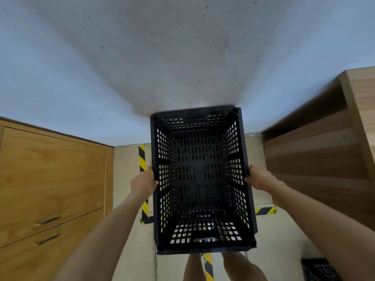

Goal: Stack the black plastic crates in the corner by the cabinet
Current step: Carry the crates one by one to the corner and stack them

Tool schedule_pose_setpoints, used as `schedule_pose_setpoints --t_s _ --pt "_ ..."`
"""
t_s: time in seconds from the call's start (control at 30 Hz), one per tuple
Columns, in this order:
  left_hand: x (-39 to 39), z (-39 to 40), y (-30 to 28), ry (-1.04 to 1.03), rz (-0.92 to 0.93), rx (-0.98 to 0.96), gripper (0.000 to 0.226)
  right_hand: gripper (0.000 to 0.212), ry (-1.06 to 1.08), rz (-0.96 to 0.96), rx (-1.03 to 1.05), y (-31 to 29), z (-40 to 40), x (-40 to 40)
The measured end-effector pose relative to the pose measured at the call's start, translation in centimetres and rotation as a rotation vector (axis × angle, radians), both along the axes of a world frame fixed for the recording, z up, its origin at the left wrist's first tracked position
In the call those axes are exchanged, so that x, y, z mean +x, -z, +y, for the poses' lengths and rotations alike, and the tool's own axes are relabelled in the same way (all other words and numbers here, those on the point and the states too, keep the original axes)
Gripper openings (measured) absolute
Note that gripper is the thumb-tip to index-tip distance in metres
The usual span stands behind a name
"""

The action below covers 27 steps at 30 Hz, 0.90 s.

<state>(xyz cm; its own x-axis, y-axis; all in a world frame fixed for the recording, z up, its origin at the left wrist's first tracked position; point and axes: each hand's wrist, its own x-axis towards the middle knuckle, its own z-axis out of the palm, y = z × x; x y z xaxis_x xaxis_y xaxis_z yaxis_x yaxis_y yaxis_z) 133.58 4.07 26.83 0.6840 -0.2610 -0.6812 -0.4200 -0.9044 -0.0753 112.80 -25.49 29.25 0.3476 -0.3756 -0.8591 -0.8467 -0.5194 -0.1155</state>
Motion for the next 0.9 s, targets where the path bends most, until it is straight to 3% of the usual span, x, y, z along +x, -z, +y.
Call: schedule_pose_setpoints --t_s 0.43,0.67,0.9 --pt "-0.5 -0.3 -1.3 0.028 0.08 0.042 0.04 0.026 0.034 0.076 0.08 -0.9 -0.7 -0.6" --pt "-0.3 -1.9 -6.8 0.153 0.085 -0.092 0.045 0.03 -0.127 -0.107 -0.001 -5.9 -1.1 0.0" --pt "-2.5 -3.1 -13.8 0.449 -0.011 -0.135 0.048 0.031 -0.288 -0.231 -0.015 -12.4 1.3 1.0"
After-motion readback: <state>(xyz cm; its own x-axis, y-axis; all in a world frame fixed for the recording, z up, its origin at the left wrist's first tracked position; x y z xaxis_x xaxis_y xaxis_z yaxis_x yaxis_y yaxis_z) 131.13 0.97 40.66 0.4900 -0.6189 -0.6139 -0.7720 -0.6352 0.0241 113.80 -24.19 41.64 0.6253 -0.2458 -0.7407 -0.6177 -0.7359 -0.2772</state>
